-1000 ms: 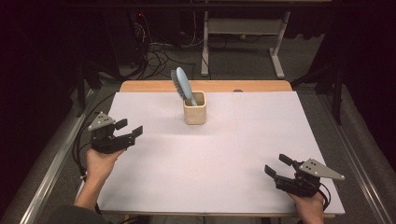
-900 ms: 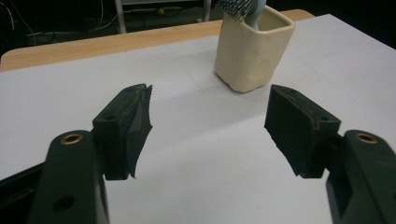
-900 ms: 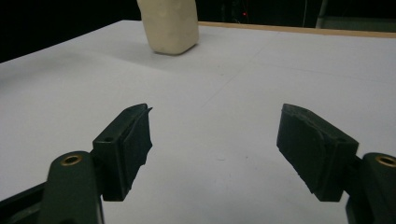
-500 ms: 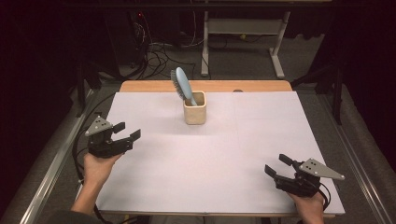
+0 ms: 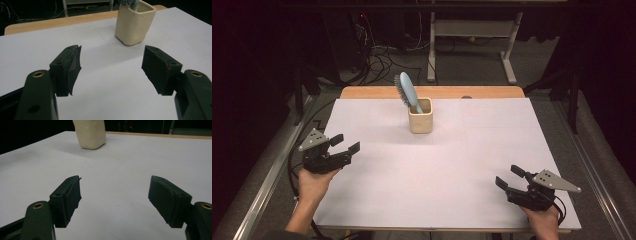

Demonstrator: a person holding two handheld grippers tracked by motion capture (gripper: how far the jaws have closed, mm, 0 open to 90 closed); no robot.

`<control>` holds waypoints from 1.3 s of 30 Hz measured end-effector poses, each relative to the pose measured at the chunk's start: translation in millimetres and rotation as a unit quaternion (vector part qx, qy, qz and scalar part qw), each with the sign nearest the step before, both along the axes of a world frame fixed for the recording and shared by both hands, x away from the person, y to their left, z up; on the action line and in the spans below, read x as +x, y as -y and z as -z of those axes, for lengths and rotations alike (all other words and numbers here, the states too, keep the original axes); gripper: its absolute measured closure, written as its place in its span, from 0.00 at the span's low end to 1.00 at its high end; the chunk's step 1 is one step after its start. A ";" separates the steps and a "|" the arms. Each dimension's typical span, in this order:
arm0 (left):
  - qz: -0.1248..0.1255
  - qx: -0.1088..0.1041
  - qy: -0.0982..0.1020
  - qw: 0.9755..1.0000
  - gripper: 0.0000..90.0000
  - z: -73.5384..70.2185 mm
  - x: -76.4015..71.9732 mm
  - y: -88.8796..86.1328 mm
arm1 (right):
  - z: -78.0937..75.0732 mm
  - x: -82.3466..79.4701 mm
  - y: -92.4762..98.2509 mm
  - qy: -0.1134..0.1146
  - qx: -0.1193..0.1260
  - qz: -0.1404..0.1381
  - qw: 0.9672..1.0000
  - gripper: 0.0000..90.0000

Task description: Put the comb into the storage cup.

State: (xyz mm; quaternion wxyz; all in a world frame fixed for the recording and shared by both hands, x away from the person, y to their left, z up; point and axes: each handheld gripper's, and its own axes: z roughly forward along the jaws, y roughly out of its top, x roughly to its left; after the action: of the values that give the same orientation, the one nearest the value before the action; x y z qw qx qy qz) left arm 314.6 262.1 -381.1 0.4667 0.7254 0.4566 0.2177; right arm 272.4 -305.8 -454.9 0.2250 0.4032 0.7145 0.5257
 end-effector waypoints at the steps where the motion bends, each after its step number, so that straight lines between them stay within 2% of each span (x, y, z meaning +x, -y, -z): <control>1: 0.001 0.002 0.001 1.000 0.35 0.5 -0.9 -0.2 | -0.1 -0.1 0.1 -0.001 0.000 -0.001 1.000 0.29; 18: 0.001 0.000 0.008 1.000 0.35 9.5 -11.4 -5.0 | -0.1 -0.2 0.2 0.000 0.001 0.000 1.000 0.29; 39: -0.002 -0.011 0.004 1.000 0.34 25.7 -24.6 -11.3 | -0.4 -0.8 0.3 0.002 0.001 0.001 1.000 0.29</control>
State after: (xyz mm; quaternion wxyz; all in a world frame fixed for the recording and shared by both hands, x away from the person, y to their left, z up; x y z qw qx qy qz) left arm 290.0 273.4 -406.8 0.4762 0.7186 0.4585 0.2160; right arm 271.6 -306.1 -454.5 0.2264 0.4030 0.7133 0.5268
